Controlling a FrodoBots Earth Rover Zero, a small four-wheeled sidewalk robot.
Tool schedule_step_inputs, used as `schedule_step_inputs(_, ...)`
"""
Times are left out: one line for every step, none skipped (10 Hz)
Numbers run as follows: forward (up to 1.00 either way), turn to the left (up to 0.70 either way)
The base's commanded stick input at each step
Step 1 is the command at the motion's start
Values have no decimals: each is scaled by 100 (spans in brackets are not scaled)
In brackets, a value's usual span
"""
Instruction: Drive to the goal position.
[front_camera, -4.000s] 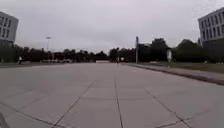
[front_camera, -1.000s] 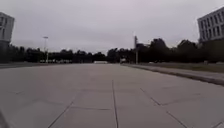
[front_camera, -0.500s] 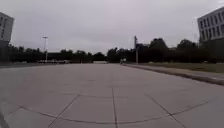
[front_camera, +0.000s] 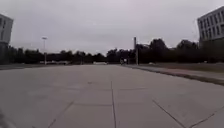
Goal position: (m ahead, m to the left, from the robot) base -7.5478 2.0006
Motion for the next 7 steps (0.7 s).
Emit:
schedule_step_inputs(70,1)
schedule_step_inputs(70,13)
schedule_step_inputs(70,14)
schedule_step_inputs(70,14)
schedule_step_inputs(70,14)
schedule_step_inputs(70,14)
schedule_step_inputs(70,6)
